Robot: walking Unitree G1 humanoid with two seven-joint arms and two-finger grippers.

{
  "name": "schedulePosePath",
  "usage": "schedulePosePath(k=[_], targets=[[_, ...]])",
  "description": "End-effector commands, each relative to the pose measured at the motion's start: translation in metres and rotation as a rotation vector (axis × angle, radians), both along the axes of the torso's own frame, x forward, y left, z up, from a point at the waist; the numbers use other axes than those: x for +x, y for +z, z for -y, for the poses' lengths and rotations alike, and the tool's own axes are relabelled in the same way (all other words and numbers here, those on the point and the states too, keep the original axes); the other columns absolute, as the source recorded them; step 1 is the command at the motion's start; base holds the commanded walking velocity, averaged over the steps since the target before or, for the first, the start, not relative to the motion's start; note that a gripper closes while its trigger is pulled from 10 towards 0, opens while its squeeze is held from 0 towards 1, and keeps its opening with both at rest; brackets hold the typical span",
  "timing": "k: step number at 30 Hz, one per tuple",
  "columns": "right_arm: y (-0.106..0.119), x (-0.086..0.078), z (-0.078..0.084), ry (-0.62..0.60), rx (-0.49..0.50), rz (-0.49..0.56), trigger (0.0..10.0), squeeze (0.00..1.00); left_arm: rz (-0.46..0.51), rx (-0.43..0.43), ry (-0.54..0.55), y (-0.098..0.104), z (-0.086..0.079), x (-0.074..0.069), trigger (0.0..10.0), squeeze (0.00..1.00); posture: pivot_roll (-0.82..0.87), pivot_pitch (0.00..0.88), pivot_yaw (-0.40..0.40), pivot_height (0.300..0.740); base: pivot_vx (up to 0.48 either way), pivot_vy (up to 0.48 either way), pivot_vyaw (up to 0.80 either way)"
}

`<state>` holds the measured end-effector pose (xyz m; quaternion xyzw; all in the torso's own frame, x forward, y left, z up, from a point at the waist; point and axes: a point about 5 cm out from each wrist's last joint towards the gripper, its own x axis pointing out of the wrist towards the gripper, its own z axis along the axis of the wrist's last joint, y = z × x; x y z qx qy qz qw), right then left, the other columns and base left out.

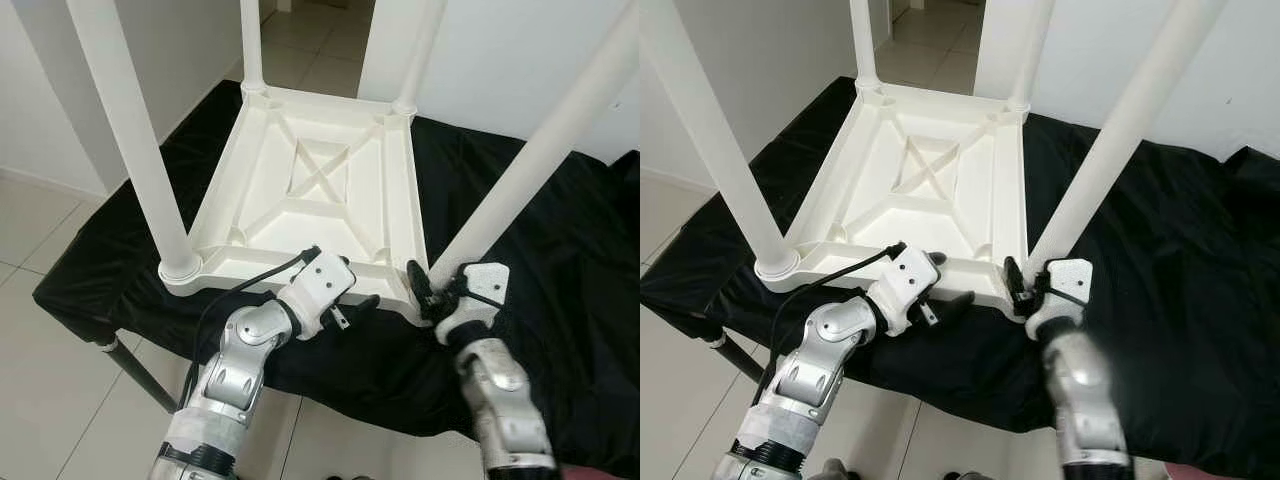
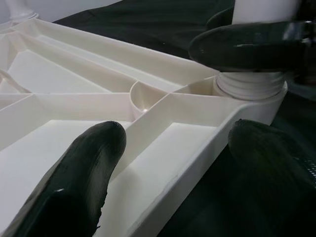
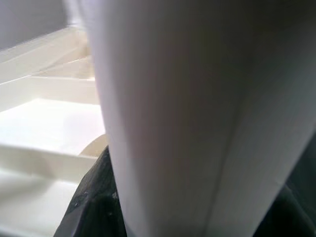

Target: Building children table

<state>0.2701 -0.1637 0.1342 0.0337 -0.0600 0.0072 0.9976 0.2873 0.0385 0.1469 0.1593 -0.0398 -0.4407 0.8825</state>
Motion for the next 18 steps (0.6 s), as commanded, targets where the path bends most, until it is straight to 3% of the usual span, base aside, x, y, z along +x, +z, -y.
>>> schedulePosePath(k=[1, 6, 7, 9, 18], targets=[[-0.015, -0.004, 0.004, -0.084, -0.012, -0.084, 10.0, 0.0, 0.04, -0.023, 0.128, 0.002, -0.001, 0.003, 10.0, 0.0, 0.03, 0.105, -0.051, 0.74, 0.0, 0.0, 0.0], [-0.02, -0.003, -0.007, -0.266, 0.075, -0.125, 10.0, 0.0, 0.041, -0.025, 0.122, 0.002, 0.002, 0.004, 10.0, 0.0, 0.03, 0.104, -0.062, 0.74, 0.0, 0.0, 0.0], [-0.02, -0.003, -0.007, -0.266, 0.075, -0.125, 10.0, 0.0, 0.041, -0.025, 0.122, 0.002, 0.002, 0.004, 10.0, 0.0, 0.03, 0.104, -0.062, 0.74, 0.0, 0.0, 0.0], [-0.019, 0.002, -0.024, -0.216, 0.118, -0.126, 10.0, 0.0, 0.043, -0.034, 0.118, 0.003, 0.005, 0.004, 10.0, 0.0, 0.03, 0.104, -0.062, 0.74, 0.0, 0.0, 0.0], [-0.018, -0.001, -0.023, -0.205, 0.098, -0.13, 10.0, 0.0, 0.042, -0.037, 0.112, 0.003, 0.007, 0.001, 10.0, 0.0, 0.04, 0.1, -0.07, 0.74, 0.0, 0.0, 0.0]])
